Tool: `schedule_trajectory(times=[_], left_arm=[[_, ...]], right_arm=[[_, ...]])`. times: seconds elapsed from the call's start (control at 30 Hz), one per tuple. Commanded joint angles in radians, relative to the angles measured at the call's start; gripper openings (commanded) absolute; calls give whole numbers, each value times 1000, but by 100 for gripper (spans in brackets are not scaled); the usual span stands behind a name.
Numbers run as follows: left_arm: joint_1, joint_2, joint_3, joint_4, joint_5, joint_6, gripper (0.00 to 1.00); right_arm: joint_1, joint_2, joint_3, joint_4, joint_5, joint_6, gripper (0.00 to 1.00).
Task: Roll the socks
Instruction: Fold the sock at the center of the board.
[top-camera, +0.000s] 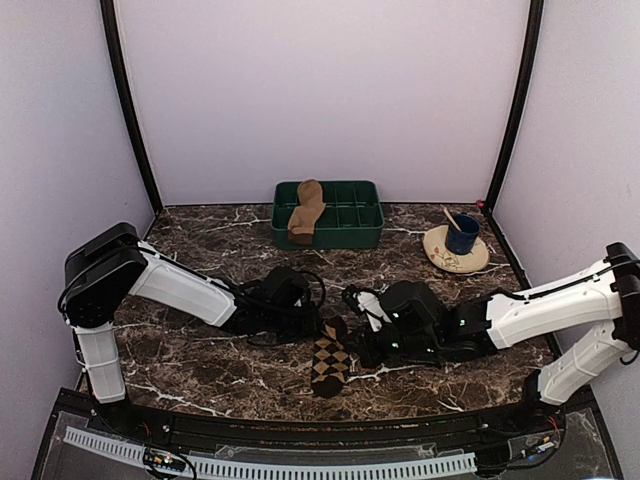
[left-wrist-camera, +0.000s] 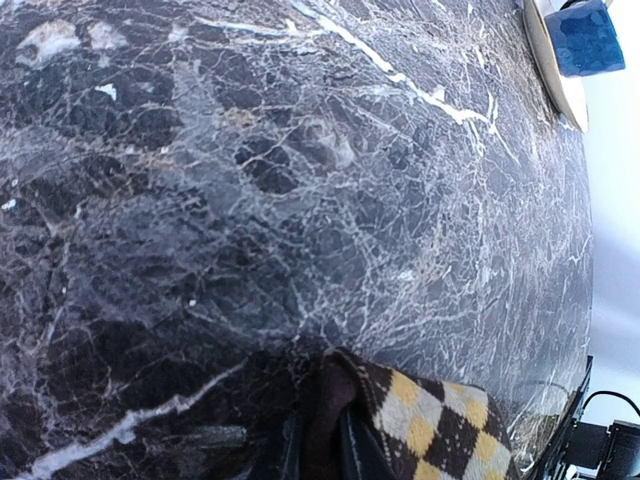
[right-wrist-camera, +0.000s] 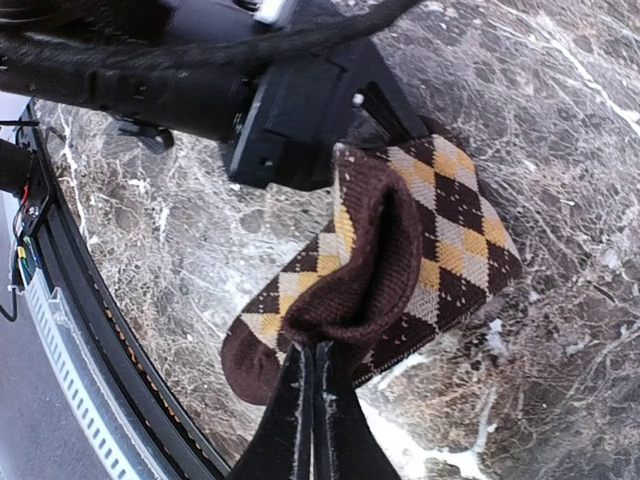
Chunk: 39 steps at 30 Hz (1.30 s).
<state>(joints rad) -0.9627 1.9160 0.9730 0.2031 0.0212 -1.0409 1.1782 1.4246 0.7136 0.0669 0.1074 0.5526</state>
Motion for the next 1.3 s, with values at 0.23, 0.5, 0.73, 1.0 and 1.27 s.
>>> schedule_trajectory(times=[0.23,0.5,0.73,1.0,1.27], left_arm=[[-19,75,-70,-241,35,-15,14],[-23,67,-80,-244,26,-12,12],[-25,66,-83,-241,31,5,12],[-29,48,-107,-228,21,24,8],[-37,30,-113,-226,4,48,1]], right_arm=[[98,-21,-33,29,76,4,0],[143,-34,-50,31,105,12,0],[183,-13,-42,22,112,2,0],[237,21,-23,-3,136,-2,0],[270,53,-12,-22,148,6,0]])
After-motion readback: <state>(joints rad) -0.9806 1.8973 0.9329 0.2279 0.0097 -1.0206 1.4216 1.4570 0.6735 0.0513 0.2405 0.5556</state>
